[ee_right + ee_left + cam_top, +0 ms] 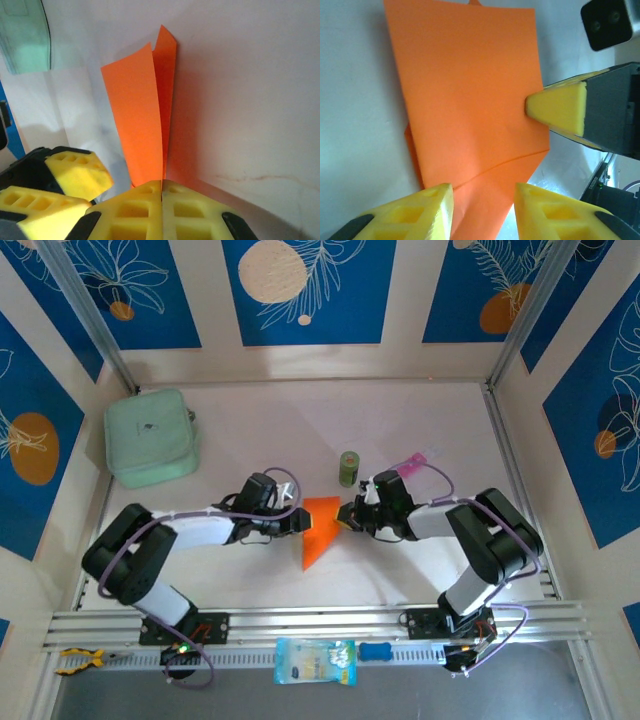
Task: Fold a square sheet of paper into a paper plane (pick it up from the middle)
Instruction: Perform the fifth fold on the wing at the bottom-center of the table.
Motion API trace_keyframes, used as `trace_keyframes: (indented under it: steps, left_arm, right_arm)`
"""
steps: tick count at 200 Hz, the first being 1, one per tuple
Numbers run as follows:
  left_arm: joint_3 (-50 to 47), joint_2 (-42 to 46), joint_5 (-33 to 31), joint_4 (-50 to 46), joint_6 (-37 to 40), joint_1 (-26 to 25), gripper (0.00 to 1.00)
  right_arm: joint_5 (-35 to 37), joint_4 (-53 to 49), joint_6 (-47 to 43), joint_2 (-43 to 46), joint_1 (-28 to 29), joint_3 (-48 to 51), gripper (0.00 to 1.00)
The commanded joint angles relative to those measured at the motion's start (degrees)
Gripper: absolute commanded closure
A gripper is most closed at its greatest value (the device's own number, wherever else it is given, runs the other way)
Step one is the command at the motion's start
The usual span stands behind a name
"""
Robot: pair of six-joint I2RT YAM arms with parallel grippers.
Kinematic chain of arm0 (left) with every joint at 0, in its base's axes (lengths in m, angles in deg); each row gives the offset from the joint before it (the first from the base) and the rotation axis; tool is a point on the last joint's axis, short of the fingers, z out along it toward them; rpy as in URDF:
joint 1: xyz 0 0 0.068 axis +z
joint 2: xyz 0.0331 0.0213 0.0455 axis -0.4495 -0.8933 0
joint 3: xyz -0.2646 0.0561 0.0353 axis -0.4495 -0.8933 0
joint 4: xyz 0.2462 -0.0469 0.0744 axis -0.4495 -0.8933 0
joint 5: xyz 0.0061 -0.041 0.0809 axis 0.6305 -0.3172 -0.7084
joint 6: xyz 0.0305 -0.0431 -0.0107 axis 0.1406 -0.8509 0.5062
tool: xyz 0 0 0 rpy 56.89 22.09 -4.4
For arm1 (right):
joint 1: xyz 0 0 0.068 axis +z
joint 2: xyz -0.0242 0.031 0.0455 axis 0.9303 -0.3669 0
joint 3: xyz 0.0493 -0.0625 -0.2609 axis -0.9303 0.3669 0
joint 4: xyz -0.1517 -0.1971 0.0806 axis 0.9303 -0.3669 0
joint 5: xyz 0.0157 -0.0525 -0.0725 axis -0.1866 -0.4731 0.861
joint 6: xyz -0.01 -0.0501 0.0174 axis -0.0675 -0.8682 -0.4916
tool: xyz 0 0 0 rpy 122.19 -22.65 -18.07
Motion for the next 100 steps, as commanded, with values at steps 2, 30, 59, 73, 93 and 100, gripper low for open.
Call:
trace_keyframes:
  steps: [2,30,59,73,93,100]
  left_arm:
    - [-0.72,6.12,-6.23,-8.04,5.42,-1.24,0.62]
    - [-0.94,12.63,-13.26,-14.63,10.45,-5.23,0.61]
    - [-0.69,16.17,-21.87,-18.73,15.07,-12.96,0.59]
    - [0.37,15.6,-26.63,-20.52,17.12,-17.67,0.57]
    - [2.59,12.54,-31.63,-22.16,19.0,-23.76,0.54]
    - [3.66,10.98,-33.82,-23.15,19.42,-25.58,0.53]
  right_arm:
    - [5.63,-4.02,6.71,3.36,1.64,1.48,0.97]
    - [13.55,-7.39,13.28,7.94,4.43,3.51,0.98]
    - [19.39,-9.16,20.32,11.41,7.3,5.6,1.0]
    - [20.83,-9.92,21.92,12.51,8.26,5.76,1.0]
    - [22.86,-11.92,23.45,14.01,9.31,5.66,1.0]
    - [23.48,-12.09,23.8,14.5,9.62,5.78,1.0]
